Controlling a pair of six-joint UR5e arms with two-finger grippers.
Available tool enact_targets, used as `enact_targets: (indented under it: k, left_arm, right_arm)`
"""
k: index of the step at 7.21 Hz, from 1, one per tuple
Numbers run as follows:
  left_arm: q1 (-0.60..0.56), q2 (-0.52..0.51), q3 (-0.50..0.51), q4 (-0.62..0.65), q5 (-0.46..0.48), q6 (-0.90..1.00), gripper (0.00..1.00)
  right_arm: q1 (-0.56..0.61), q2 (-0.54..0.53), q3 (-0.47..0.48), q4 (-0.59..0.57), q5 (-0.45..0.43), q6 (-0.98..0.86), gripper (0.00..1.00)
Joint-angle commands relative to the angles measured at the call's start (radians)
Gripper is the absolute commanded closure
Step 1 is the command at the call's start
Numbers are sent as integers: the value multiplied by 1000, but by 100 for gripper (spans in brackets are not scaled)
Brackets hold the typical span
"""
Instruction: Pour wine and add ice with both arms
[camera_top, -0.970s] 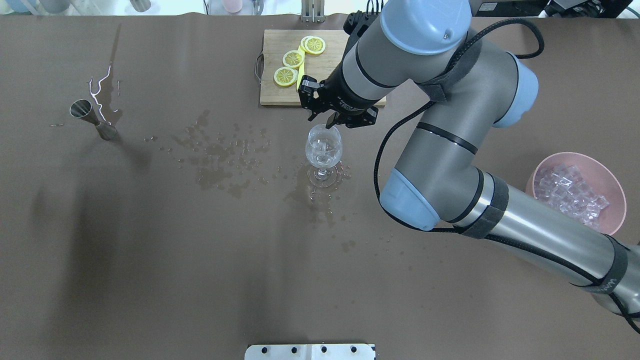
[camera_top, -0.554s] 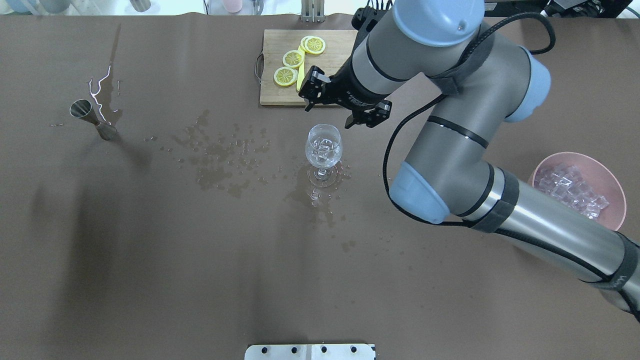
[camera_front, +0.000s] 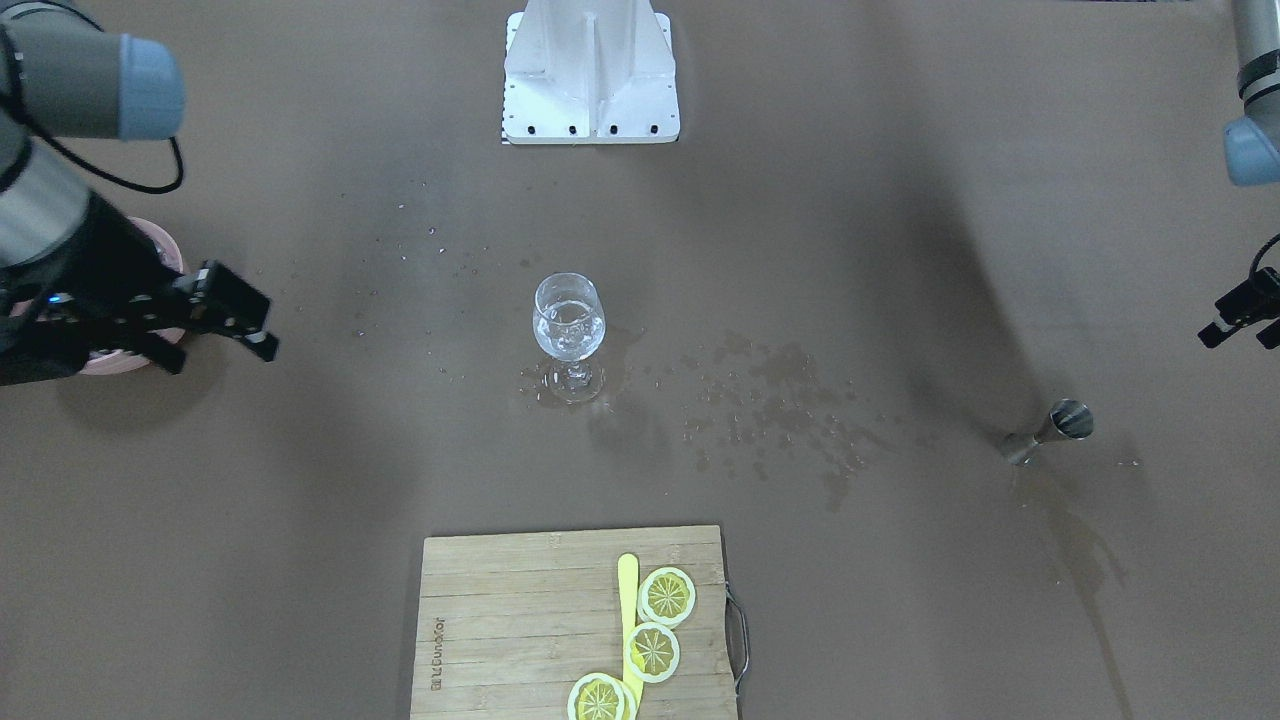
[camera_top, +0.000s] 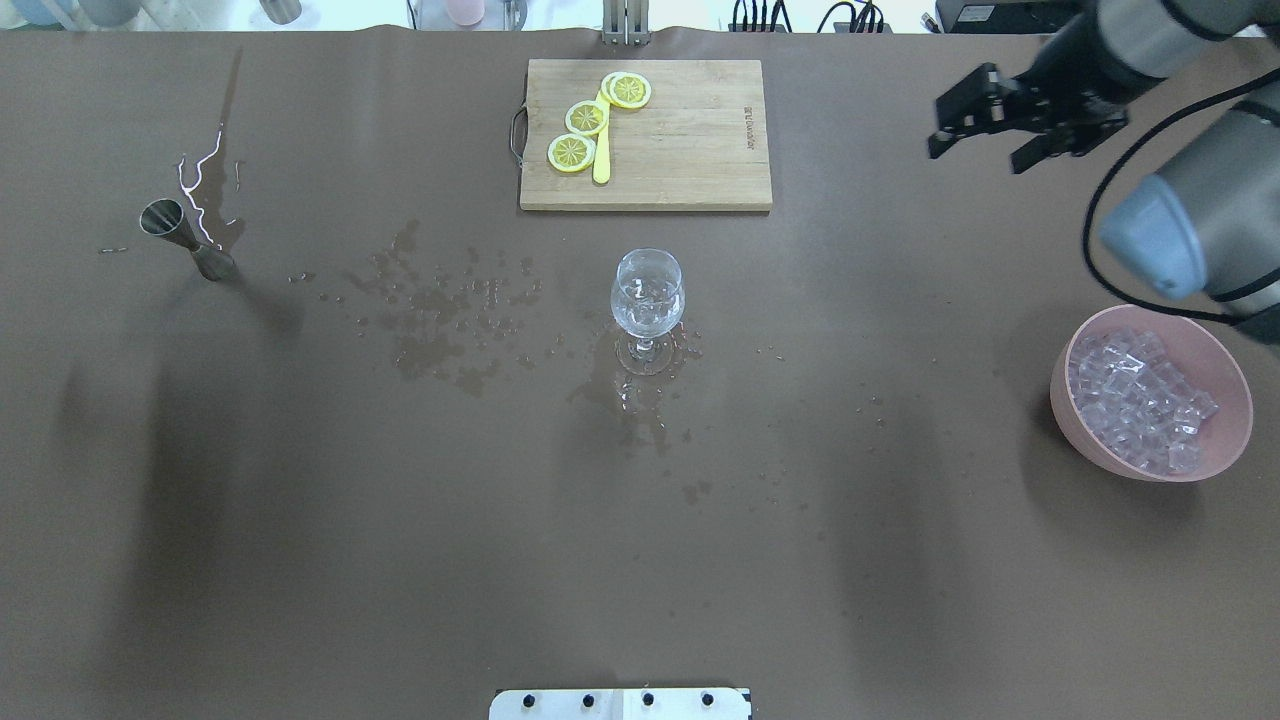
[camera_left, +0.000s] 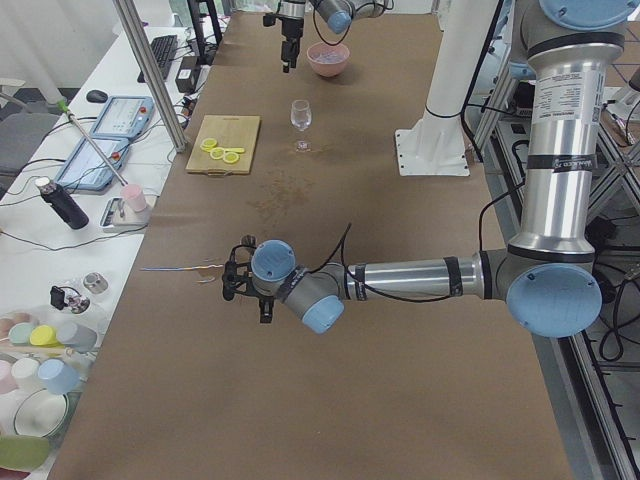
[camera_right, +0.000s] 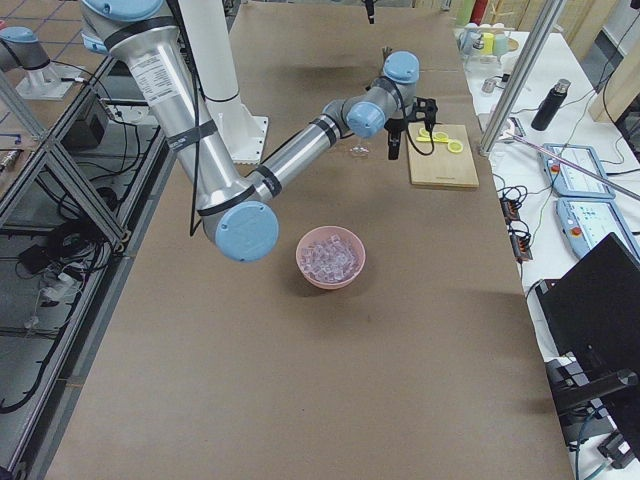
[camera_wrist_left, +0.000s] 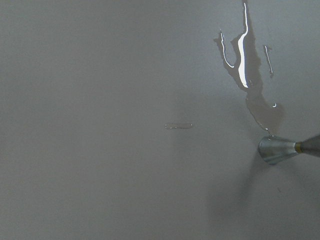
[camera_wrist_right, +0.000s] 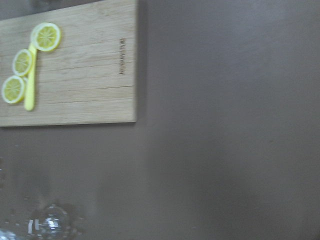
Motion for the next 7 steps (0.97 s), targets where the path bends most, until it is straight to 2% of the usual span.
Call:
enact_targets:
  k: [1,2,3,4,5,6,7]
  left_arm:
    - [-5,5,4,8,93,80,2]
    - [-40,11,7,45,100,181,2]
    - [-130,11,1,173,96,360,2]
    - [-214,11,-17,336,88,548,2]
    - [-241,22,-22,454,74,637,2]
    - [-238,87,-37,449,73,630,2]
    - [-237,106,-79,436,71,592,2]
  right_arm:
    - [186,-99,-161,-3,20,-437,0]
    - [257,-104,-271,6,16,-601,0]
    - [310,-102,-383,9,0,-780,0]
    - [343,-101,-446,10,-6,-887,0]
    - [352,-134,-436,15,-50,-906,0]
    - [352,-165,-429,58,-102,-922,0]
    - [352,-182,-430,75,-119,-911,0]
